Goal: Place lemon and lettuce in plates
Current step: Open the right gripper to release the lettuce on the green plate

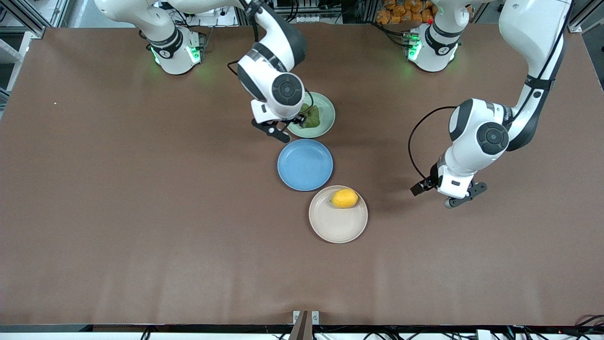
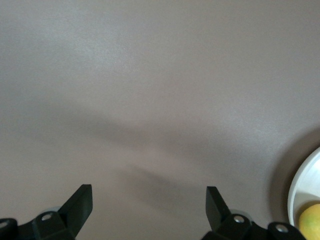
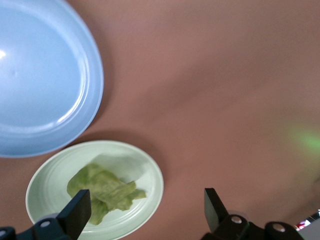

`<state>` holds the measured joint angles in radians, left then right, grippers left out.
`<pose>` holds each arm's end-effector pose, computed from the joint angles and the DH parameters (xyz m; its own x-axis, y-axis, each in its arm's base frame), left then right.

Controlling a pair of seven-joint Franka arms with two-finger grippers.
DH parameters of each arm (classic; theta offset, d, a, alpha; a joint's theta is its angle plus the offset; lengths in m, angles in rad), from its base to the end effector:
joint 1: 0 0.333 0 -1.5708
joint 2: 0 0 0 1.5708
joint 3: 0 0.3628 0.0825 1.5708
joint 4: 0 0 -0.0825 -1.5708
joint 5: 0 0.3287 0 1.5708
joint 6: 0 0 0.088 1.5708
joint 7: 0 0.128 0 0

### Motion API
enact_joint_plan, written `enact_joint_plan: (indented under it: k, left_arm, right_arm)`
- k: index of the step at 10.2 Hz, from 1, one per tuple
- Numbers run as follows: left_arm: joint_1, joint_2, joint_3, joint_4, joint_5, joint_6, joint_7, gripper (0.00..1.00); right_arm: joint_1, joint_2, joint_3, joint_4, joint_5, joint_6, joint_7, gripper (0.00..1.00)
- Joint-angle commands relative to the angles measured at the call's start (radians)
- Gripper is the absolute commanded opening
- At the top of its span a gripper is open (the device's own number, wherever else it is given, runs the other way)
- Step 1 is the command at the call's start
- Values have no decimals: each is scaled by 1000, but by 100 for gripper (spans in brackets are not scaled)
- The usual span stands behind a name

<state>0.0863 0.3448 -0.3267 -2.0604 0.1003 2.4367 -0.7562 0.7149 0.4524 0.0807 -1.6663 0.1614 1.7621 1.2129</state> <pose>0.5606 -0.1240 0.3428 0.8951 0.4458 0.0118 0.4442 -0.8935 0.0659 0.4083 0.4328 0.3743 0.8322 -0.4762 -0.2840 -0.4079 -0.8727 0.2684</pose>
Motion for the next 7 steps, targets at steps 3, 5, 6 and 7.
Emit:
enact_joint_plan:
  k: [3, 5, 6, 7]
  left_arm:
    - [66, -35, -2, -14, -8, 19, 8, 100]
    - [95, -49, -6, -21, -4, 16, 29, 100]
    - [96, -70, -6, -44, -4, 9, 53, 100]
    - [113, -107, -8, -84, -4, 8, 61, 100]
  right_arm:
    - [-197, -47, 13, 2, -14, -141, -246, 100]
    - [-274, -49, 13, 3, -39, -177, -346, 100]
    - [-308, -51, 13, 5, -60, -208, -404, 100]
    - [-345, -58, 13, 8, -72, -232, -453, 100]
